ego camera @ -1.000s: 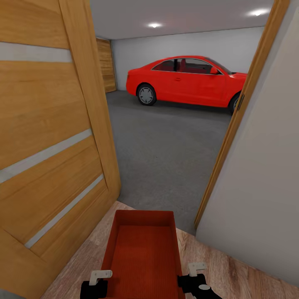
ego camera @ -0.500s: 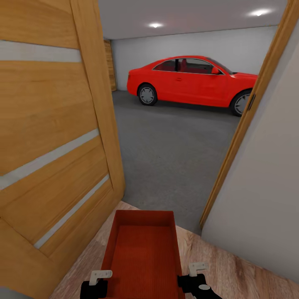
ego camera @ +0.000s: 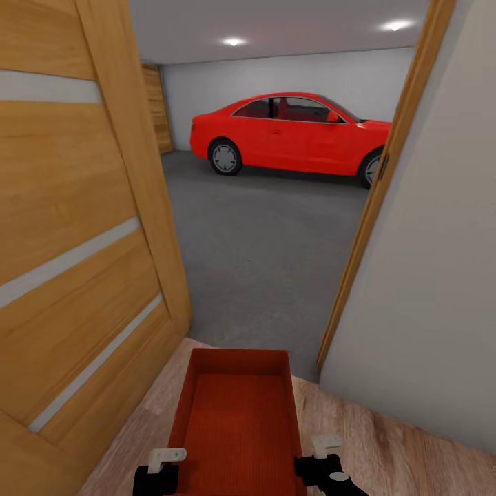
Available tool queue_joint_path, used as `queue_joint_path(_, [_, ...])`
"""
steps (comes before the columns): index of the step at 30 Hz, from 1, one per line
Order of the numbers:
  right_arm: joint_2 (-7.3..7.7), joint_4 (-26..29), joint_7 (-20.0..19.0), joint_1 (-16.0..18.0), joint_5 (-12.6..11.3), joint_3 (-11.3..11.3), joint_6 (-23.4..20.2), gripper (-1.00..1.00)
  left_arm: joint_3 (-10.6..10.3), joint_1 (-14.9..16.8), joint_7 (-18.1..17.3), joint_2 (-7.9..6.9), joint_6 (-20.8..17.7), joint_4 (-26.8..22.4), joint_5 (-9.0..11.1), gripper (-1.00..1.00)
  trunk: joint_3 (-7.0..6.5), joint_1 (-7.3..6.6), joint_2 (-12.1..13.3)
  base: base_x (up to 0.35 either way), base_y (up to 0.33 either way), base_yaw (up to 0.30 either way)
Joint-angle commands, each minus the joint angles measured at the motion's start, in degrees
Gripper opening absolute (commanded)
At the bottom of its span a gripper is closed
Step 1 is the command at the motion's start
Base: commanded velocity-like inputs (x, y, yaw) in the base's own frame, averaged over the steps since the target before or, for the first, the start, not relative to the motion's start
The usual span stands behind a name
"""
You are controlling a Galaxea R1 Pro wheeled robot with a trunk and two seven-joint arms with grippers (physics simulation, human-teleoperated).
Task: Move the two storage containers from the living room to the garage. In the garage, place one container on the floor and stack the other container on top of it (either order is fine).
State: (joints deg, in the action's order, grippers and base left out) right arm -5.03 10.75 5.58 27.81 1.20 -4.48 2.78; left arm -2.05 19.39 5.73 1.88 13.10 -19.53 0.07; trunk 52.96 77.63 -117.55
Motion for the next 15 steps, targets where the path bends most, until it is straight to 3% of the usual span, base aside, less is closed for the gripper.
queue_joint_path(1, [0.02, -0.12, 0.57, 0.05, 0.21, -0.27, 0.09, -1.00, 0.29, 0.03, 0.82, -0.04, 0.17, -0.07, -0.16, -1.00, 0.04, -0.01, -0.02, 0.000, 0.000, -0.261])
queue_joint_path(6, [0.02, -0.11, 0.58, 0.05, 0.21, -0.27, 0.12, -1.00, 0.29, 0.03, 0.83, -0.04, 0.17, -0.07, -0.16, -1.00, 0.04, -0.01, -0.02, 0.000, 0.000, -0.239])
queue_joint_path(15, [0.02, -0.12, 0.58, 0.05, 0.21, -0.27, 0.10, -1.00, 0.29, 0.03, 0.83, -0.04, 0.17, -0.07, -0.16, -1.00, 0.04, -0.01, -0.02, 0.000, 0.000, -0.082])
